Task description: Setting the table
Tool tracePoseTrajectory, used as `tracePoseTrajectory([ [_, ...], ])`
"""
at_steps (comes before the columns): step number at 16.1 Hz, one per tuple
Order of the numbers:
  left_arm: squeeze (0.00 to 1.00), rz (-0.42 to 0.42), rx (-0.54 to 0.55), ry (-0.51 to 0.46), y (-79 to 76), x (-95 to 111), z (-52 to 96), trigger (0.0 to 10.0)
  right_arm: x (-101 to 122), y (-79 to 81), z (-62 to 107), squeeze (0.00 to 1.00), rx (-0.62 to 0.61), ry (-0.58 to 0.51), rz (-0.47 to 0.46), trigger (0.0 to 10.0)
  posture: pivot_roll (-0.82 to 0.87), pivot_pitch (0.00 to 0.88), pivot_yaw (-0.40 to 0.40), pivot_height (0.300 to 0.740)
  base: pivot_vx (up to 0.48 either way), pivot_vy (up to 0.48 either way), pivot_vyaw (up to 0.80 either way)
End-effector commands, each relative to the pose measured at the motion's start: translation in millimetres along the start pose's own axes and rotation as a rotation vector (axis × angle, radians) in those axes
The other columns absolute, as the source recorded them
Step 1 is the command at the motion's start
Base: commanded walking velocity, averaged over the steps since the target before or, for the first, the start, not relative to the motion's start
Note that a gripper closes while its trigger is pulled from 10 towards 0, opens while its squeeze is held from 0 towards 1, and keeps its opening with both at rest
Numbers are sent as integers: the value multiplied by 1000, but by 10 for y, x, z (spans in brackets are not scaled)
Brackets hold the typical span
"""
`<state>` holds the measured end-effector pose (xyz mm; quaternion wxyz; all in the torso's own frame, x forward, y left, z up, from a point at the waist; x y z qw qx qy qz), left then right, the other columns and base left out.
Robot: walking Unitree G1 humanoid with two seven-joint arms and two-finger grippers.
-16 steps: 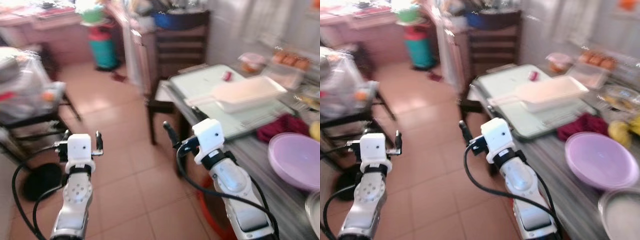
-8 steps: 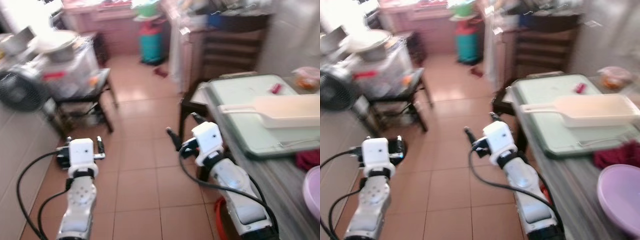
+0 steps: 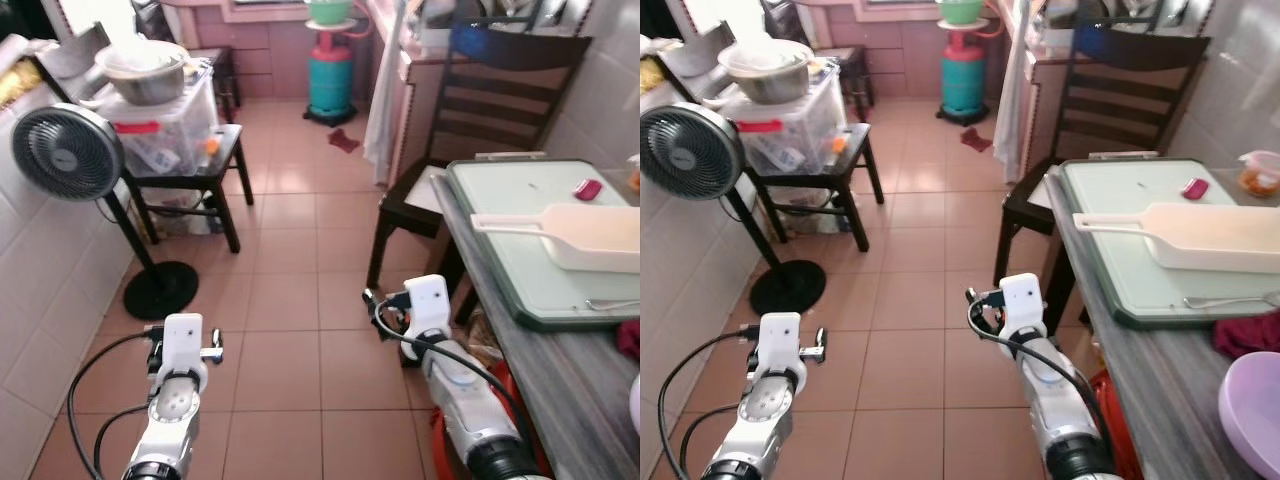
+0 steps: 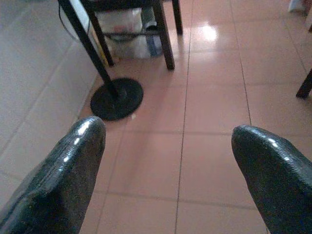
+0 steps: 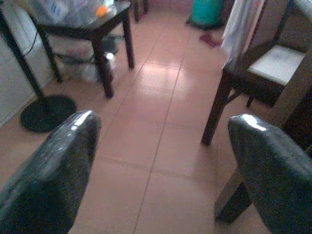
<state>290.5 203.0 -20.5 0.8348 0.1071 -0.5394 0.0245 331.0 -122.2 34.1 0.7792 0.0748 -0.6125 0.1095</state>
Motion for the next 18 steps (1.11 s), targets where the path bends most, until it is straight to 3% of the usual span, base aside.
tracePoseTrajectory([
  [1,0,-14,-15,14,-31,-27,-14,10000,-90,-51,-12,0,-27,39,-26,10000,8,7,-8,740,0,0,0],
  [2,0,-55,-32,55,-70,-136,5,10000,-245,-109,10,0,-59,102,-46,10000,15,2,-27,740,0,0,0],
  [18,0,-55,-32,55,-70,-136,5,10000,-245,-109,10,0,-59,102,-46,10000,15,2,-27,740,0,0,0],
])
Point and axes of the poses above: a point about 5 cm out from each wrist's last joint towards the gripper, its own z axis pointing back from the gripper into the wrist, its own x axis along the axis of the wrist's last joint, y = z × x, the point moved 3 cm from there along -z, pointing out of the wrist towards the gripper, and after that the axes turned 1 degree about z, right-handed, at the moved point
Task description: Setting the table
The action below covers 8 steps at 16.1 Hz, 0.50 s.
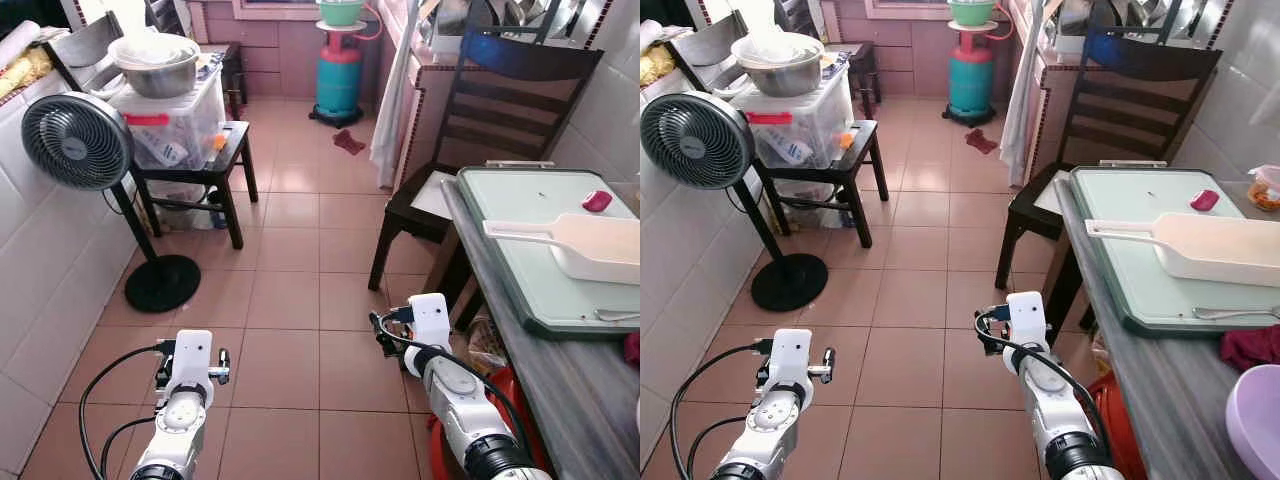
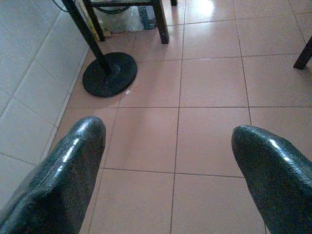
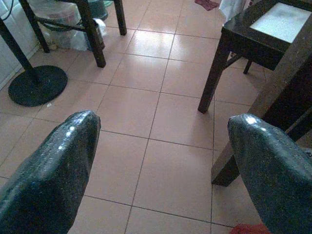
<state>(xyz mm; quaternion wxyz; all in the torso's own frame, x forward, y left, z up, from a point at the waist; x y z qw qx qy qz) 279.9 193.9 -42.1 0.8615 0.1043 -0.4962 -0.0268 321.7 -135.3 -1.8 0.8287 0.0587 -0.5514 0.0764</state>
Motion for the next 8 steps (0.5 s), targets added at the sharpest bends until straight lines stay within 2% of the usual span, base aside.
tracePoseTrajectory([
  [1,0,-107,-73,121,-57,-336,92,10000,-498,-102,146,0,-46,191,-24,10000,-4,0,12,740,0,0,0],
  [2,0,-282,-200,316,-75,-860,326,10000,-1215,-155,538,0,-88,479,-40,10000,-7,0,14,740,0,0,0],
  [8,0,-285,-230,306,-150,-833,317,10000,-1222,-175,543,0,-99,480,-45,10000,-32,0,23,740,0,0,0],
])
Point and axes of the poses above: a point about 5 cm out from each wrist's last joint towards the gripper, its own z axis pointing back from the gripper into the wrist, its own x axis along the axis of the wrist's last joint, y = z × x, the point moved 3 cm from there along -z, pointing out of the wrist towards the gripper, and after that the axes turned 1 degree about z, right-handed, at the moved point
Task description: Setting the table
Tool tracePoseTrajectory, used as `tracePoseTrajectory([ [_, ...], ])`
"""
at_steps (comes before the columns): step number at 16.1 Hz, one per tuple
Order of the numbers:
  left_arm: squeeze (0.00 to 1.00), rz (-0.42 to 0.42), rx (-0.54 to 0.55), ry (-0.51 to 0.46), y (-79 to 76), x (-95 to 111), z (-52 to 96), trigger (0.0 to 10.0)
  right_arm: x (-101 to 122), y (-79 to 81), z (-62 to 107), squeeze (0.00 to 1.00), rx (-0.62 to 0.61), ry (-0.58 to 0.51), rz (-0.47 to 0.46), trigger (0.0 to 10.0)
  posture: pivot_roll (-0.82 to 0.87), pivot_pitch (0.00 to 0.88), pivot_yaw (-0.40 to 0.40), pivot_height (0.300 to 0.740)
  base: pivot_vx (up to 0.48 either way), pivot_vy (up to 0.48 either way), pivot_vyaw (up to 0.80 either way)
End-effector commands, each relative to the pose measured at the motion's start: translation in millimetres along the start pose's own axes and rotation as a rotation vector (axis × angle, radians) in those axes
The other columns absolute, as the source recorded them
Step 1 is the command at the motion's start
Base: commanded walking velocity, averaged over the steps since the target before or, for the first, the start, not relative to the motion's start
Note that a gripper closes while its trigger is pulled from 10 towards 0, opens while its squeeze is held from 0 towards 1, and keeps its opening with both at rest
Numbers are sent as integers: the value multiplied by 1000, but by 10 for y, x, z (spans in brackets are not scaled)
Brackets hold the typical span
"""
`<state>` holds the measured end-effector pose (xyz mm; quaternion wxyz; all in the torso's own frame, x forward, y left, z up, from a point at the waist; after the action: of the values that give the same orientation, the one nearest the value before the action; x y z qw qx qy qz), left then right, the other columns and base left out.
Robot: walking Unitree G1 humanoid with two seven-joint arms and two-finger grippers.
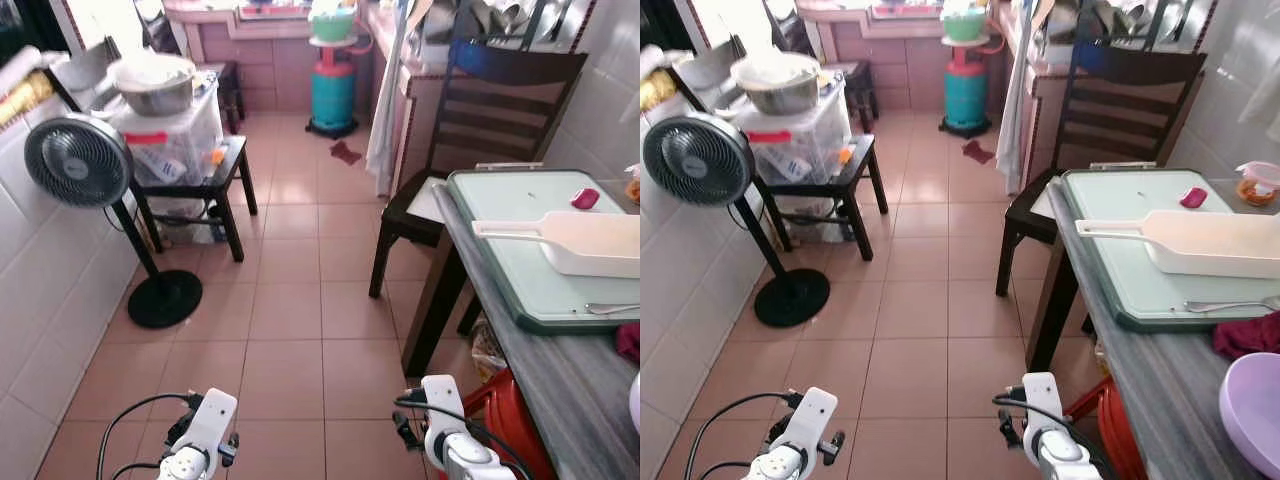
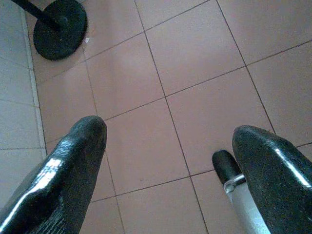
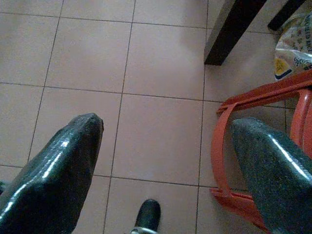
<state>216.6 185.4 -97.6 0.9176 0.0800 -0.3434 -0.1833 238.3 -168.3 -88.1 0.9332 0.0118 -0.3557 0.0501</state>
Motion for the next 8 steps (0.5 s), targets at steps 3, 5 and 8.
tracePoseTrajectory([
  [3,0,8,-11,15,-20,-40,7,10000,-113,-26,17,0,-10,44,-4,10000,-35,0,4,740,0,0,0],
  [5,0,20,-6,16,-26,-33,4,10000,-108,-11,14,0,0,46,8,10000,-33,0,-12,740,0,0,0],
  [8,0,36,-6,14,-44,-11,-2,10000,-100,20,9,0,13,48,27,10000,-31,0,-20,740,0,0,0],
])
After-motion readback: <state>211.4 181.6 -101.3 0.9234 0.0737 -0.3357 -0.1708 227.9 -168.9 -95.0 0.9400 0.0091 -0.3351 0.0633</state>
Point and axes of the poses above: a point about 5 cm out from each wrist's last joint towards the gripper, its own z axis pointing back from the gripper into the wrist, its own x axis along the axis of the wrist's last joint, y = z × x, the point moved 3 cm from there along -z, pointing out of the wrist towards the gripper, and after that the axes turned 1 degree about z, right-handed, at the moved point
